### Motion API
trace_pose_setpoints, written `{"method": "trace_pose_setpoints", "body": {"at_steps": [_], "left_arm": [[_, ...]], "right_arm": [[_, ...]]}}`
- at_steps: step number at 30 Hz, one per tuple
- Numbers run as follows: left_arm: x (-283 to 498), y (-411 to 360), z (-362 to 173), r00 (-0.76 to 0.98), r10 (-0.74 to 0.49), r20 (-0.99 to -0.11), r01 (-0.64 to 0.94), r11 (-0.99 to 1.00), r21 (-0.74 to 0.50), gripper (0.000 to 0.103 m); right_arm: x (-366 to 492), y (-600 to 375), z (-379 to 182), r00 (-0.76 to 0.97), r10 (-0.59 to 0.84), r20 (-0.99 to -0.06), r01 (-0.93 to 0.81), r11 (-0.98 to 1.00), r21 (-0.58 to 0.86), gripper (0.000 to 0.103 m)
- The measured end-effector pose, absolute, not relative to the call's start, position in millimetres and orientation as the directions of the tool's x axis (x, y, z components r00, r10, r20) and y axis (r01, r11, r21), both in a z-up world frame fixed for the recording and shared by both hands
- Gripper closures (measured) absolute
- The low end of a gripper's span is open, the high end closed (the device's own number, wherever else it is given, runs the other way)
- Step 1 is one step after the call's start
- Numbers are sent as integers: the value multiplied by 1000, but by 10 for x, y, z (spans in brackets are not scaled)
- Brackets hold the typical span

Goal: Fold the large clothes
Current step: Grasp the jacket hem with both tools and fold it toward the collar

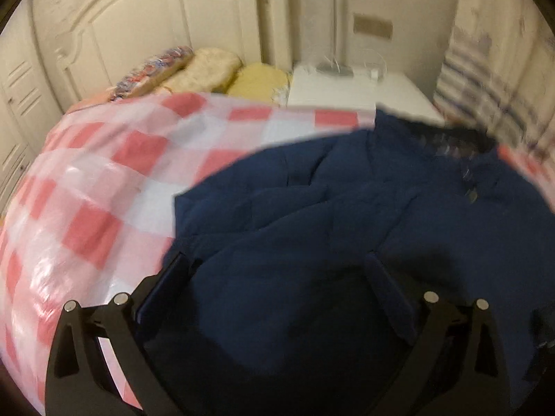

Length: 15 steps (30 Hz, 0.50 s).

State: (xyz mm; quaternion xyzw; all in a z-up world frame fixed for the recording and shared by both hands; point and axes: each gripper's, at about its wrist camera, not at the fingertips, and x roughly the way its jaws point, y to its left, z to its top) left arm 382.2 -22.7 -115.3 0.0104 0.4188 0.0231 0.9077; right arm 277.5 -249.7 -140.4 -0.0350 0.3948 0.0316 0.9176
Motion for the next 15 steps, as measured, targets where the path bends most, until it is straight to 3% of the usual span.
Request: {"method": "trace_pose_setpoints", "body": {"at_steps": [4, 7, 15], "left_arm": [[3628, -600, -960, 716, -30, -697, 88, 995, 48, 2], [3765, -1015, -1350, 653, 27, -757, 152, 974, 166, 2], [3386, -819, -1173, 686, 25, -727, 94, 988, 123, 2]], "right_arm": [[2772, -2499, -1406, 687, 26, -726, -84, 995, -44, 4], [2771, -2496, -1406, 688, 24, -725, -84, 995, -46, 4], [2770, -2508, -1395, 690, 25, -723, -82, 996, -45, 4]]}}
